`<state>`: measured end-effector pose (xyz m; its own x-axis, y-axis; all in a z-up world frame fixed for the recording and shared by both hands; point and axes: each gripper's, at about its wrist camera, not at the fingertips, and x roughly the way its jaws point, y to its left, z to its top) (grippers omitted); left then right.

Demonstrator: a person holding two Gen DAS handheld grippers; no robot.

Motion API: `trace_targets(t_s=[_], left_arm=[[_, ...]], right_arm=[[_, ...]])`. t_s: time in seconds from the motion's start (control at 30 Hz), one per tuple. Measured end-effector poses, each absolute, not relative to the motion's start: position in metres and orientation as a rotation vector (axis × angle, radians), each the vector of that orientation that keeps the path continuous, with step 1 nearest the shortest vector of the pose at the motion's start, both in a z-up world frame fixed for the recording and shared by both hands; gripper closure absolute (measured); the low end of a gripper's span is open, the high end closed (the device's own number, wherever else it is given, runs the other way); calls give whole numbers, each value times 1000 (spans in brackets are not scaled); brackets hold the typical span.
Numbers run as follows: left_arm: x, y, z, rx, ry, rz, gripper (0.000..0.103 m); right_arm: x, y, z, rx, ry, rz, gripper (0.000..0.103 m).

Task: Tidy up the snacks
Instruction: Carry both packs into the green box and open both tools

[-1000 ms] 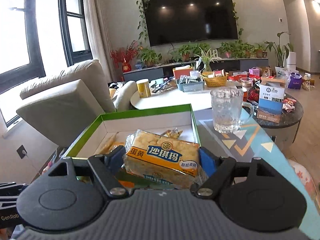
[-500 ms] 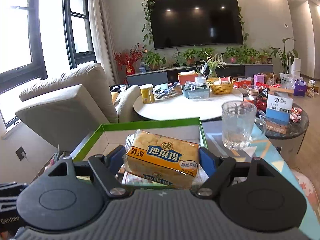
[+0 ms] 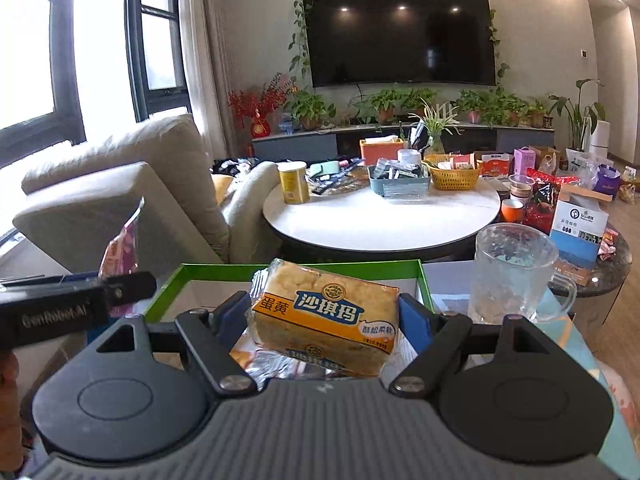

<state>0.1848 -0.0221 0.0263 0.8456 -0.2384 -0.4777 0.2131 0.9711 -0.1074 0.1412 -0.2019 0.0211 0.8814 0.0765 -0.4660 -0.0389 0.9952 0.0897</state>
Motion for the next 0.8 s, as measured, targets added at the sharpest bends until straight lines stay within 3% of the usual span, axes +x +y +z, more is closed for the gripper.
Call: trace_targets(t_s=[0.4, 0.53, 0.7, 0.8], left_arm=[[216, -38, -17, 39, 650, -235, 44], [215, -33, -16, 60, 684, -229, 44], [203, -29, -4, 59, 674, -255, 33], [192, -30, 0, 84, 667, -252, 33]], right_arm=[[166, -197, -10, 17, 597, 11, 46], [158, -192, -7, -37, 609, -1, 46], [144, -192, 0, -68, 593, -12, 46], [136, -192, 4, -89, 593, -16, 46]])
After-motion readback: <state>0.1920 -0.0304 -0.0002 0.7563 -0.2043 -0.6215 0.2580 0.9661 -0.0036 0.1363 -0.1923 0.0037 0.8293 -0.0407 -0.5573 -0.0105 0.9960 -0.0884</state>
